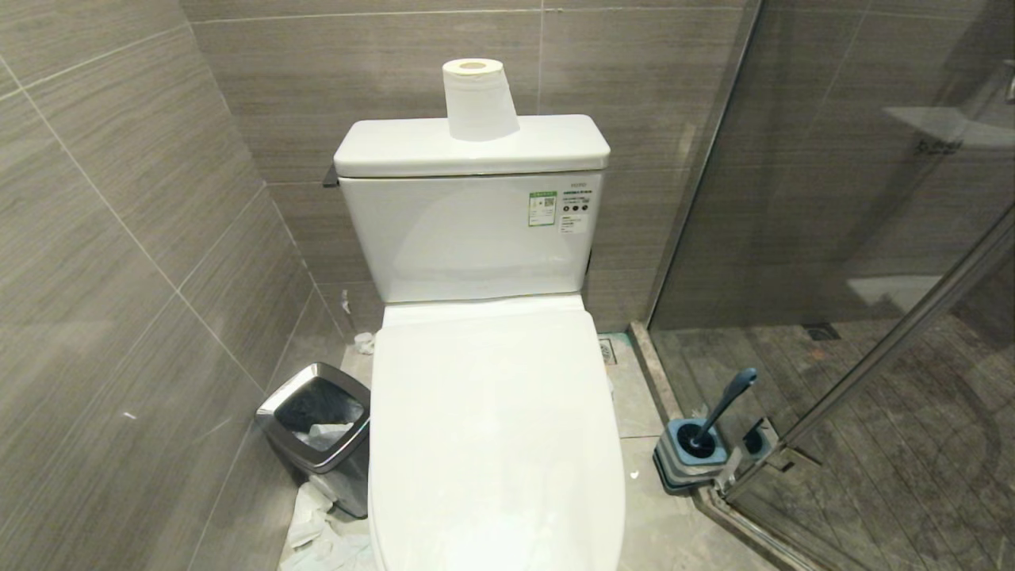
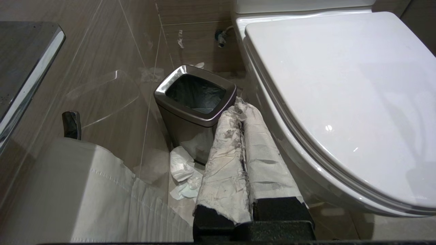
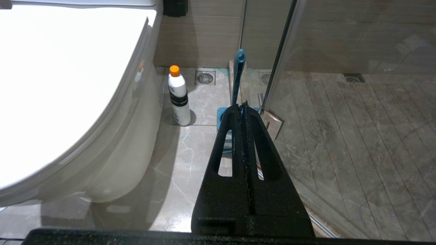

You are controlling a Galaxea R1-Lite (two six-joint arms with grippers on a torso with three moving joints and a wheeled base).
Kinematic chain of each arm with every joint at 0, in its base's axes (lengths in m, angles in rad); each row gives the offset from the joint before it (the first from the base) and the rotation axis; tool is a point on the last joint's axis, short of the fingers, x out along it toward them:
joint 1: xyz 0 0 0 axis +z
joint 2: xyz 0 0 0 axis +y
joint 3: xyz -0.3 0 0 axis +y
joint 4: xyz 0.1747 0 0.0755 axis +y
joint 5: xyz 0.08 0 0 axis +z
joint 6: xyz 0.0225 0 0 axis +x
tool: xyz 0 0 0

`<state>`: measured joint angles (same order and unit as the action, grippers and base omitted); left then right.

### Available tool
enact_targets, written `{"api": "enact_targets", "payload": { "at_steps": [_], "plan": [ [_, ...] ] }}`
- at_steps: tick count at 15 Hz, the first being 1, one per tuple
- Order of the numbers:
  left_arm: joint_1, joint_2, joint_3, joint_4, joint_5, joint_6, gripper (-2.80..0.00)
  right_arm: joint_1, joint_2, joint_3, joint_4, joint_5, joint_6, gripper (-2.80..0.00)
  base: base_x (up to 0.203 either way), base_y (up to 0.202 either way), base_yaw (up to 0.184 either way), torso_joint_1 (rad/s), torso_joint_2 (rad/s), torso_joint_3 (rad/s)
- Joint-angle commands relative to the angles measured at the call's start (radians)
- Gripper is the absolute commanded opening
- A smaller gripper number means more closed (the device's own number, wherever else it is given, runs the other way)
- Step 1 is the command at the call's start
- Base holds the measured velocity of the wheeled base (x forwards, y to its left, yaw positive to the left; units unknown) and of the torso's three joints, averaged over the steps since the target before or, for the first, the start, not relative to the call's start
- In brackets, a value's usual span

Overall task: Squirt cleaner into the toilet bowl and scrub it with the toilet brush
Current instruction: Use the left hand to lift the toilet lid slightly

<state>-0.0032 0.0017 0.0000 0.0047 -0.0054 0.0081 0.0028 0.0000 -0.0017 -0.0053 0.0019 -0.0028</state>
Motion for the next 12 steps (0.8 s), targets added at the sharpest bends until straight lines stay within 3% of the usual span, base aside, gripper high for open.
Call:
{"api": "enact_targets", "payload": {
  "at_steps": [1, 6, 9, 12],
  "plan": [
    [0.0, 0.001, 0.0, 0.0, -0.001, 0.0, -2.8, 0.0, 0.002, 0.0, 0.001, 0.001, 0.0, -2.8, 0.0, 0.0, 0.0, 0.0, 0.0, 0.0],
    [0.0, 0.001, -0.018, 0.003, -0.001, 0.013, -2.8, 0.0, 0.002, 0.0, -0.001, 0.001, 0.0, -2.8, 0.0, 0.0, 0.0, 0.0, 0.0, 0.0],
    [-0.001, 0.031, -0.119, 0.038, -0.016, 0.022, -2.8, 0.0, 0.002, 0.0, -0.001, 0.001, 0.0, -2.8, 0.0, 0.0, 0.0, 0.0, 0.0, 0.0],
    [-0.004, 0.162, -0.249, 0.078, -0.041, 0.023, -2.8, 0.0, 0.002, 0.001, -0.001, 0.001, 0.0, -2.8, 0.0, 0.0, 0.0, 0.0, 0.0, 0.0]
  ]
}}
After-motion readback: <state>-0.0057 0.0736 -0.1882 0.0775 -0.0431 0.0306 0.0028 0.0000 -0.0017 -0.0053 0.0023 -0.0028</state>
